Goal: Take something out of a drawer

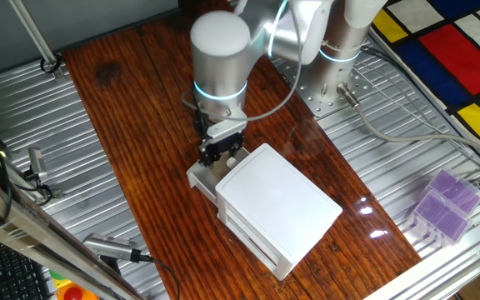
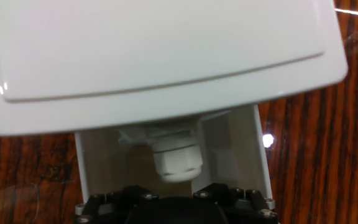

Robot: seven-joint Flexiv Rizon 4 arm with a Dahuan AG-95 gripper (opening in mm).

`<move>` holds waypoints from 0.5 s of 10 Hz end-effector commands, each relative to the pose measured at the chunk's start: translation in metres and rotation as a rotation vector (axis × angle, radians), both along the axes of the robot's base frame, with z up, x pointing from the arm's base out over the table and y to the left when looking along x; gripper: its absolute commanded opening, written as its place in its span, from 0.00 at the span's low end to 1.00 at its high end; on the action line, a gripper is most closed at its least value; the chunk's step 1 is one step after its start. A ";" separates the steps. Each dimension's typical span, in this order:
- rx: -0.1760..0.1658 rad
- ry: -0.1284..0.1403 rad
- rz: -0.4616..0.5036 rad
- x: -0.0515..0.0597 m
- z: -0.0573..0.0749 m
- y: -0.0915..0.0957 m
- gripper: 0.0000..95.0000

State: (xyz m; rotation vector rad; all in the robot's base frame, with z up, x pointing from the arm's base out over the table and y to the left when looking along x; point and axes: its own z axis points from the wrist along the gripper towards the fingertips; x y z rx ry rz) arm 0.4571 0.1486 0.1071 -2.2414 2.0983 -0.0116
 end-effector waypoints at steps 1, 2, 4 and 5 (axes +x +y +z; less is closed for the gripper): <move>-0.001 0.002 0.002 0.002 0.004 0.001 0.00; -0.001 0.004 0.009 0.002 0.010 0.000 0.00; -0.004 0.005 0.012 0.003 0.018 -0.004 0.00; -0.004 0.006 0.015 0.003 0.021 -0.008 0.00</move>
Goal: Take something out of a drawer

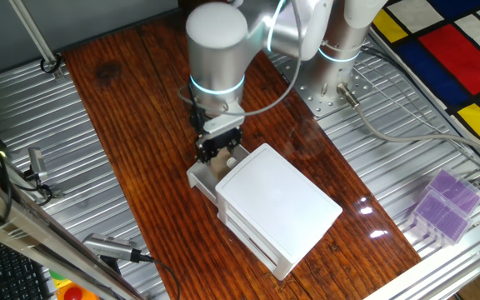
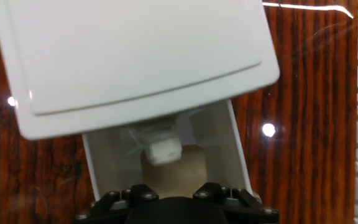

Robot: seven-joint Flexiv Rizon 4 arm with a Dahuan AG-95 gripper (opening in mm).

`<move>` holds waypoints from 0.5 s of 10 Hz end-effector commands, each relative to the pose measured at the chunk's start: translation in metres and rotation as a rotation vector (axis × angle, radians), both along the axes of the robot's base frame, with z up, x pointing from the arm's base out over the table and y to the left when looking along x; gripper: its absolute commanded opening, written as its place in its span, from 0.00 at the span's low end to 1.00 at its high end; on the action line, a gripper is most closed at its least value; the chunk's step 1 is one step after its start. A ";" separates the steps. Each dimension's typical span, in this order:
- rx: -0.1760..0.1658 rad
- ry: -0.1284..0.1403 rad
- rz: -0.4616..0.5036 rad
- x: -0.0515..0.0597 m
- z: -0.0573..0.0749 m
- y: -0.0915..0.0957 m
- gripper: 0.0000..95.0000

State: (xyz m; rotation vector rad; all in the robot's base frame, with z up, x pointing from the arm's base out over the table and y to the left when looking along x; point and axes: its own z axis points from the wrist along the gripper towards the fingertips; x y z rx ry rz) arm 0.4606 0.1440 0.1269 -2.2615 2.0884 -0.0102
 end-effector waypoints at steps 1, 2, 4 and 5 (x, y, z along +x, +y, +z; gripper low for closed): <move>0.006 0.004 -0.003 0.000 0.004 -0.007 0.00; 0.011 0.012 -0.009 0.000 0.007 -0.010 0.00; 0.008 0.026 -0.029 -0.001 0.020 -0.011 0.00; 0.006 0.033 -0.028 -0.002 0.026 -0.012 0.00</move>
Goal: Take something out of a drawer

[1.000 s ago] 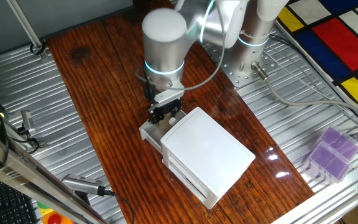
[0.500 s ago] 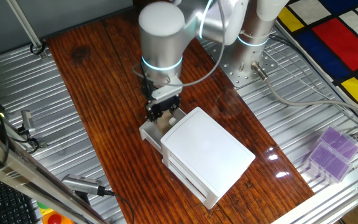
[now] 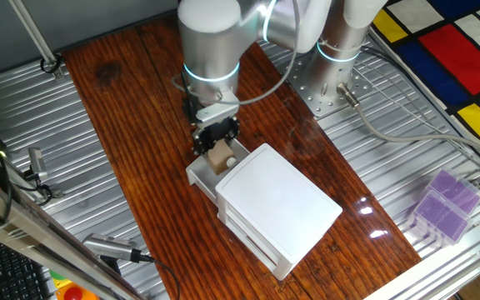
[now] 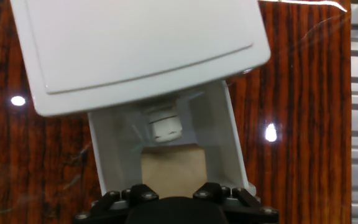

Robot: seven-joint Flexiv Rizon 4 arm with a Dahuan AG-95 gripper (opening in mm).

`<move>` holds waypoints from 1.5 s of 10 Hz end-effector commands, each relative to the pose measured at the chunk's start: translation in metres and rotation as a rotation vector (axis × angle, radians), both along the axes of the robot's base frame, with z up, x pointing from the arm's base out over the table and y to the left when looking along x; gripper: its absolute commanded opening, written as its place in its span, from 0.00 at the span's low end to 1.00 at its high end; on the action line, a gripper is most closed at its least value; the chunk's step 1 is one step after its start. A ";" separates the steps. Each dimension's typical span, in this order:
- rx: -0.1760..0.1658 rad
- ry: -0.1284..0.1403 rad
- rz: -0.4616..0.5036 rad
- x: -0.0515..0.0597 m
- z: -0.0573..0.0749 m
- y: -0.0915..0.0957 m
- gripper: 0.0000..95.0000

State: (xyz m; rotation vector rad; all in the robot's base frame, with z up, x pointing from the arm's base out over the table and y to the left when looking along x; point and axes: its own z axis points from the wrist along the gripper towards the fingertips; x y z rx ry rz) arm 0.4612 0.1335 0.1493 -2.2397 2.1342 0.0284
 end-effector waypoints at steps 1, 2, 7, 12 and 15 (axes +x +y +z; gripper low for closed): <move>-0.002 0.004 0.010 -0.003 0.007 -0.004 0.00; -0.001 0.005 0.020 -0.003 0.011 -0.011 0.00; -0.044 -0.002 -0.006 -0.005 0.025 -0.053 0.00; -0.033 -0.005 -0.033 -0.007 0.007 -0.105 0.00; -0.025 -0.004 -0.089 -0.008 -0.009 -0.119 0.00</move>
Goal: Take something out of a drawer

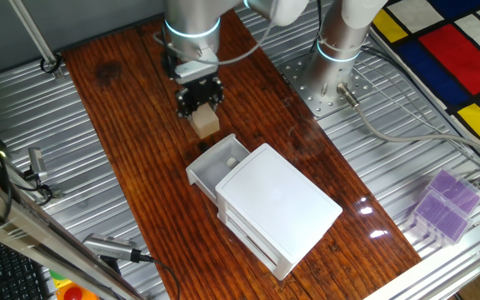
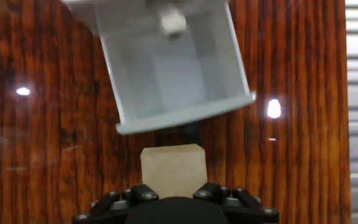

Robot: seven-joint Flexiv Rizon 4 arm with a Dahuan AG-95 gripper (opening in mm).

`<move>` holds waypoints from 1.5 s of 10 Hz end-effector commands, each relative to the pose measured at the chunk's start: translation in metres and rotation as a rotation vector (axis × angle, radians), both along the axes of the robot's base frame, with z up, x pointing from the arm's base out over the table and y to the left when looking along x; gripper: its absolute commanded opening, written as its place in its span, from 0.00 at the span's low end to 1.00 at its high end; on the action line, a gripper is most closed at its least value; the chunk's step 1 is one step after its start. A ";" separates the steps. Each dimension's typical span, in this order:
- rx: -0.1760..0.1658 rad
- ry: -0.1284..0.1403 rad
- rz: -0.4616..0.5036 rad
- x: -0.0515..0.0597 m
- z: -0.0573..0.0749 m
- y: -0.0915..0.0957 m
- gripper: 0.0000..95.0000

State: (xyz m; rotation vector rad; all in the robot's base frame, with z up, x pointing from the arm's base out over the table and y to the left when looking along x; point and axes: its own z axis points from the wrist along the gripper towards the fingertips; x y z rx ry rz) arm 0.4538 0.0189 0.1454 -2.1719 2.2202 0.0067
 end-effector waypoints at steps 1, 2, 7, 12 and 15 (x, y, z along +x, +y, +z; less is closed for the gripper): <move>-0.011 -0.009 -0.053 -0.001 -0.020 -0.009 0.00; -0.009 -0.011 -0.068 -0.002 -0.028 -0.011 0.00; -0.025 -0.011 -0.137 -0.003 -0.051 -0.008 0.20; -0.029 -0.011 -0.110 -0.002 -0.053 -0.006 1.00; 0.005 0.002 -0.220 -0.002 -0.046 -0.006 0.00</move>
